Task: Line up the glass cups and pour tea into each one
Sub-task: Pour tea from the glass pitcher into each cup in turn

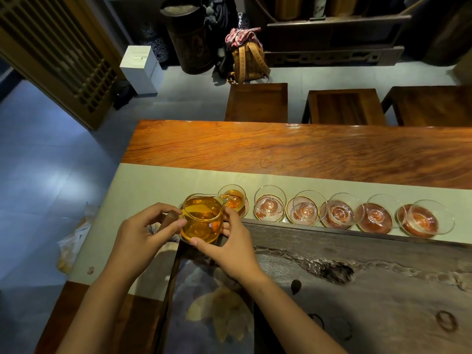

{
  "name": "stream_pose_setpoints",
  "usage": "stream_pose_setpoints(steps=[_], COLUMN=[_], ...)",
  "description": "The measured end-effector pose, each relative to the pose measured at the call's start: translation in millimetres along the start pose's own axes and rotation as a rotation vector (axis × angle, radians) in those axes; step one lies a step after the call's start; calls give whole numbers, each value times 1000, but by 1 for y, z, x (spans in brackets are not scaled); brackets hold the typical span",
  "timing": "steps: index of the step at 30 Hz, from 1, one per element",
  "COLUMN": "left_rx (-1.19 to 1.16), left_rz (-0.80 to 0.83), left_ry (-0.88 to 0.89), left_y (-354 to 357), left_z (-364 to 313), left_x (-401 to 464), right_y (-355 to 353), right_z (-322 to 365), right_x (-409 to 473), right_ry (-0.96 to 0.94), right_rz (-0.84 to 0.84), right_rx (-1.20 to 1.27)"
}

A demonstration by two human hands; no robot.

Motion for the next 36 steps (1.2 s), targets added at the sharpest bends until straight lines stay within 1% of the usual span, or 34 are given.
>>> stream_pose_setpoints(steps=[14, 36], left_rx=[-23, 2], left_rz=[13, 6], left_ry=[-7, -8], left_y=[-1, -1], left_z=[-5, -5], left_x=[0, -2], right_y=[0, -1], right_z=[-3, -6], right_x=[2, 3], right_ry=[19, 5], right_rz=[-34, -1], right_rx=[19, 17])
Point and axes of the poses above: each hand's wrist, its own x-axis towards the middle knuckle, its own y-axis out of the palm, z = x × y, the point moved 2 cm from there along x, towards the middle knuckle, and after that the axes turned 6 degrees about -y, right-handed, at the moved point
